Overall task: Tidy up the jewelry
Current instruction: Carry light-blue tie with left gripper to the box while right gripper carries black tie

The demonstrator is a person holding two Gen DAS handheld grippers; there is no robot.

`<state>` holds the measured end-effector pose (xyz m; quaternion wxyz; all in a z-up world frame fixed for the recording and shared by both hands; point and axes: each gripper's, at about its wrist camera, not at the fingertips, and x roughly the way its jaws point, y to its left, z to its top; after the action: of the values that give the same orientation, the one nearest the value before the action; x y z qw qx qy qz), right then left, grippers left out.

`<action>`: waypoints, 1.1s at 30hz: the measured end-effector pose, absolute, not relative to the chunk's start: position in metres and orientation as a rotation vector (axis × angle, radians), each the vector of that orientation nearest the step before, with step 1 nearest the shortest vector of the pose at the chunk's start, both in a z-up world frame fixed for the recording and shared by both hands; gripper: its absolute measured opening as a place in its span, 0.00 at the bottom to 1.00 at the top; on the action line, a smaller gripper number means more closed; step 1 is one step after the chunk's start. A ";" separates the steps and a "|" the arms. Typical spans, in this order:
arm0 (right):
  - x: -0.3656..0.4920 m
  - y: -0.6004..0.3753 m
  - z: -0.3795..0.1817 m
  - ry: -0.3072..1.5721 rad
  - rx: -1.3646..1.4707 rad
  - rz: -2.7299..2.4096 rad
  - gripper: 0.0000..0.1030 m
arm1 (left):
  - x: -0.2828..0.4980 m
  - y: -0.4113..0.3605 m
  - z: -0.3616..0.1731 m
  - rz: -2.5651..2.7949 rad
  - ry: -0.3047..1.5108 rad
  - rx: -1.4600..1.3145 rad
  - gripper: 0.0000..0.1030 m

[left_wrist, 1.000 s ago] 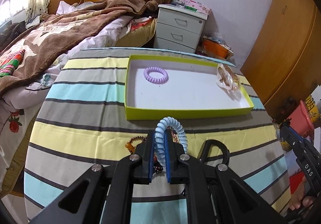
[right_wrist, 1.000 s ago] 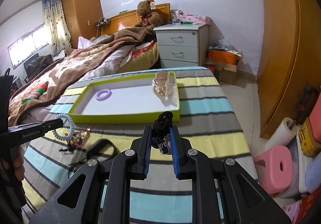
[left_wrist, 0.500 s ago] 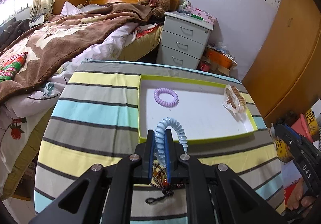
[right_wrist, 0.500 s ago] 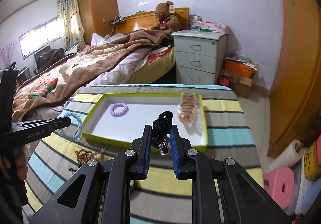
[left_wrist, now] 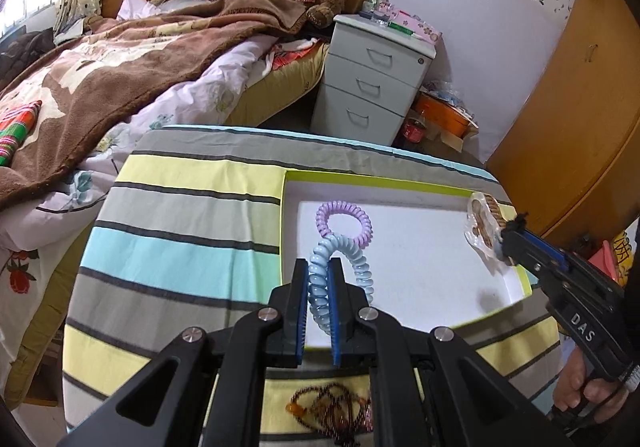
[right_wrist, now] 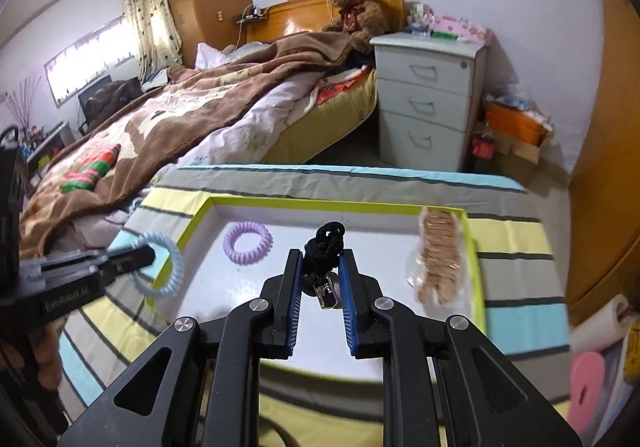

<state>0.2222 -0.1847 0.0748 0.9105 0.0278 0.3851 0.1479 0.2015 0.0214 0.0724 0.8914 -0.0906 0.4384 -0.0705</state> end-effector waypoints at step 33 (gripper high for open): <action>0.293 -0.153 0.024 0.931 -0.016 0.303 0.18 | 0.239 0.006 0.030 -0.147 1.000 -0.164 0.10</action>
<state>0.2931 -0.1532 0.0243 0.8826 -0.0077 0.4469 0.1455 0.2390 0.0061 0.0295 0.8718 -0.0786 0.4784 -0.0701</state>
